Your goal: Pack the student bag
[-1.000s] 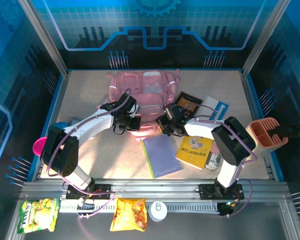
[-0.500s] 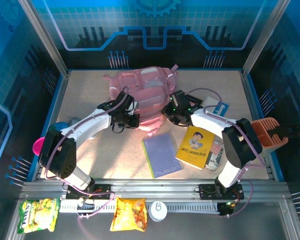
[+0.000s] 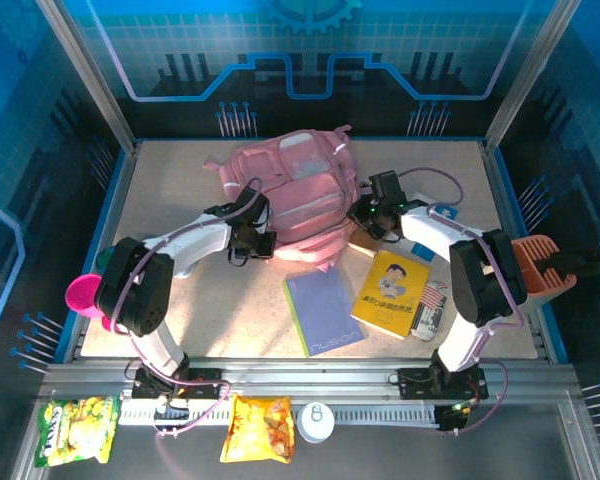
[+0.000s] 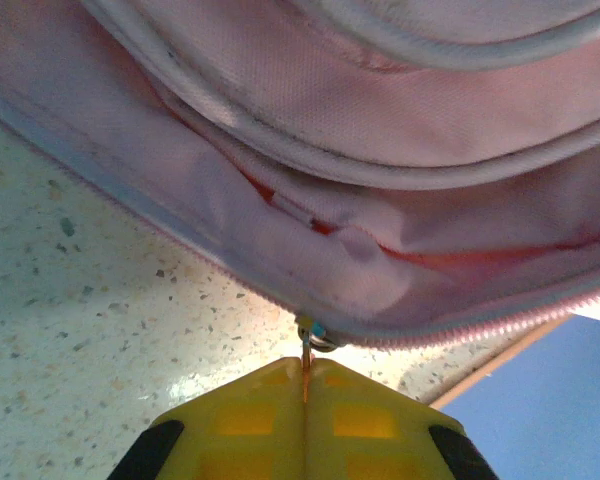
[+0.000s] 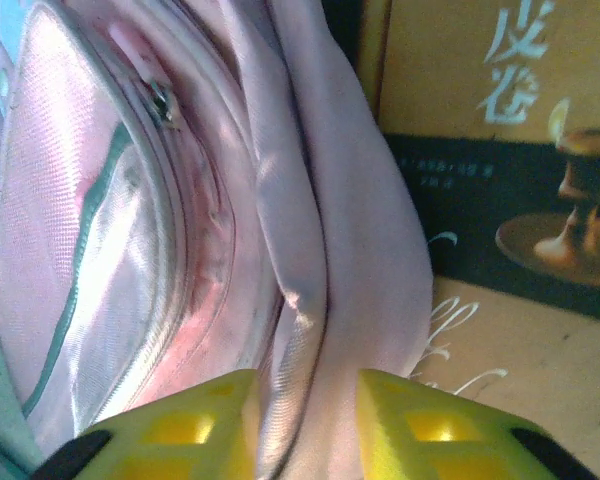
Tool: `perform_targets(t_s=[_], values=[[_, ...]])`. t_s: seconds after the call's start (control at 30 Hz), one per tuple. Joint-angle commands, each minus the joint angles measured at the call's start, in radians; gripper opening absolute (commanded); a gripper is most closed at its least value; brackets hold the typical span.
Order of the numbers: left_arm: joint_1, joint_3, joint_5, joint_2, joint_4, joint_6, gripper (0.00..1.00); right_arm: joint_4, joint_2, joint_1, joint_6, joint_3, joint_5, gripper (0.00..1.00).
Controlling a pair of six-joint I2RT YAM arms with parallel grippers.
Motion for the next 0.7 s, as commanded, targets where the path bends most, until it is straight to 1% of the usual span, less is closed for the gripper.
perform_targets(t_s=[0.0, 0.13, 0.27, 0.37, 0.5, 0.57, 0.67], values=[[0.013, 0.023, 0.027, 0.022, 0.006, 0.020, 0.00, -0.003, -0.029, -0.016, -0.040, 0.027, -0.045, 0.42], [0.012, 0.034, 0.060, 0.018, 0.020, 0.021, 0.00, -0.119, -0.104, -0.009, -0.018, 0.007, -0.037, 0.61], [0.012, 0.033, 0.072, 0.014, 0.024, 0.020, 0.00, -0.175, -0.179, 0.036, 0.089, -0.064, -0.006, 0.78], [0.012, 0.029, 0.072, 0.009, 0.025, 0.021, 0.00, -0.166, -0.194, 0.093, 0.199, -0.102, 0.005, 0.86], [0.012, 0.029, 0.074, 0.006, 0.025, 0.023, 0.00, -0.170, -0.153, 0.168, 0.290, -0.083, 0.022, 0.88], [0.012, 0.029, 0.077, 0.006, 0.024, 0.023, 0.00, -0.183, -0.128, 0.208, 0.321, -0.063, 0.073, 0.91], [0.012, 0.029, 0.078, 0.008, 0.022, 0.023, 0.00, -0.188, -0.096, 0.244, 0.342, -0.031, 0.151, 0.92]])
